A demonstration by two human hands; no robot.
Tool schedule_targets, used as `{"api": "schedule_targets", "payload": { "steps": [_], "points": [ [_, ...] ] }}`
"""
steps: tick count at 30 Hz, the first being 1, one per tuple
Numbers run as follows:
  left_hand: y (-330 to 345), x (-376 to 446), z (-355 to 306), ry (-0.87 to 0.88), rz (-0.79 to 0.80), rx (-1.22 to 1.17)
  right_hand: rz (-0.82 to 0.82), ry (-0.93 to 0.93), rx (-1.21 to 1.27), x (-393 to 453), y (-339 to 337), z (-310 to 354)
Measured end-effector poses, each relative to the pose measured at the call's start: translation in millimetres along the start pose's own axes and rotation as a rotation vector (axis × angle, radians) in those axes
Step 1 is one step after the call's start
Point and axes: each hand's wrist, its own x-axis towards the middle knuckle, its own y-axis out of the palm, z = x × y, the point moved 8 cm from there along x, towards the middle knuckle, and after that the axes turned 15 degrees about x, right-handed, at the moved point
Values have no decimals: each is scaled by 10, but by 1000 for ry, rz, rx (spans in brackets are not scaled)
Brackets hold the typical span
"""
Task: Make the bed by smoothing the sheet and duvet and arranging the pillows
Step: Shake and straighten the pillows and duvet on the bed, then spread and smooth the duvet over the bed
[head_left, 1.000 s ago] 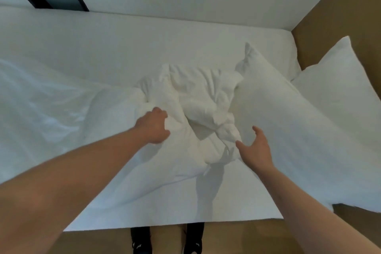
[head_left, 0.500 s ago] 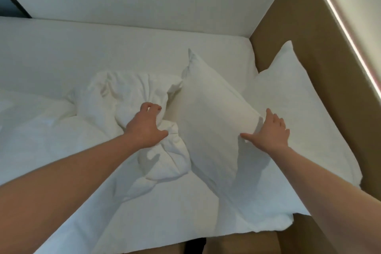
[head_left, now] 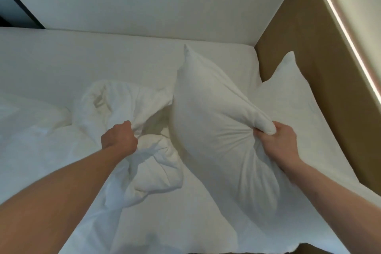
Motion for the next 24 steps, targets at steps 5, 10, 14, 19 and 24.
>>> {"api": "schedule_targets", "payload": {
  "steps": [5, 10, 14, 19, 24],
  "points": [
    [-210, -35, 101, 38, 5, -44, -33, -87, 15, 330, -380, 872],
    [-443, -32, -14, 72, -83, -280, -123, -241, -168, 1012, -568, 1390],
    [-678, -14, -280, 165, -187, -500, -177, -219, -511, 1019, -274, 1286],
    [-535, -14, -457, 316, -88, -753, 363, -275, -534, -25, 1278, 494],
    [587, -331, -147, 296, 27, -618, 493, 170, -311, -820, 2039, -561]
  ]
}}
